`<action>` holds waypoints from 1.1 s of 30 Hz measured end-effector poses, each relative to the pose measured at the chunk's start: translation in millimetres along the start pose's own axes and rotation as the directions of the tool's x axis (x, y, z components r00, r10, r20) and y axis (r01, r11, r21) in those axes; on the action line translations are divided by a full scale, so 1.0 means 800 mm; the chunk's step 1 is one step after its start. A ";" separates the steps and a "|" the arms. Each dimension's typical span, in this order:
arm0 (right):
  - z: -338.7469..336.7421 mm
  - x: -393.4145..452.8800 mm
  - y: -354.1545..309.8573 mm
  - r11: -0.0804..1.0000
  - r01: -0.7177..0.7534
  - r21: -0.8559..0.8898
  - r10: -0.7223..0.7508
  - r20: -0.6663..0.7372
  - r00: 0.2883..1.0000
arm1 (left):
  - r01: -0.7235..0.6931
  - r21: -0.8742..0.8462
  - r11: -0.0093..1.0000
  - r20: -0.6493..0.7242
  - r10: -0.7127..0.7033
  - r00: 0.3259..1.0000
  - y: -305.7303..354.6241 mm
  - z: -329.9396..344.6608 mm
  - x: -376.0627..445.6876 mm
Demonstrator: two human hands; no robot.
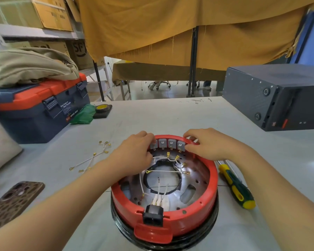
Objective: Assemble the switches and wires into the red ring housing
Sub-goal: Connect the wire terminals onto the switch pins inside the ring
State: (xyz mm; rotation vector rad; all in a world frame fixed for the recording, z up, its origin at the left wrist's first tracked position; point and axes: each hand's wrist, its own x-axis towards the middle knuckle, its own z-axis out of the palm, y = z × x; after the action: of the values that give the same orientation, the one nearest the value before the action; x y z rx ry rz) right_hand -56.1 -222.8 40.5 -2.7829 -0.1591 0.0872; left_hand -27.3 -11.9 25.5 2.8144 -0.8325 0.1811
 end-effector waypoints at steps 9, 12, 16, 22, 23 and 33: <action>0.018 0.037 0.002 0.994 0.100 0.046 -0.095 -0.087 0.992 | -0.027 -0.035 0.999 0.066 0.029 0.997 0.007 0.004 0.004; 0.021 0.038 0.004 0.998 0.047 0.044 -0.041 -0.120 0.992 | -0.056 -0.021 0.998 0.061 0.057 0.996 0.011 0.005 0.008; 0.022 0.040 0.006 0.997 -0.001 -0.072 -0.010 -0.152 0.988 | -0.109 -0.036 0.993 0.042 0.111 0.993 0.017 0.002 0.012; 0.024 0.048 0.000 0.985 0.111 0.135 -0.097 -0.109 0.989 | -0.098 -0.027 0.995 -0.100 0.095 0.990 0.036 0.005 0.017; 0.026 0.048 -0.002 0.976 0.135 0.172 -0.123 -0.079 0.989 | -0.087 -0.062 0.994 -0.071 0.083 0.994 0.038 0.007 0.017; 0.033 0.044 0.001 0.967 0.152 0.205 -0.140 -0.071 0.988 | -0.109 -0.163 0.981 0.017 0.113 0.993 0.045 0.025 0.019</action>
State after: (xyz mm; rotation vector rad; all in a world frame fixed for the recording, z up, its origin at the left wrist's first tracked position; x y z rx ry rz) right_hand -23.1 -209.9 13.7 -2.5510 -0.3209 -0.0103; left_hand -32.9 -53.9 14.5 2.6266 -0.9649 0.0892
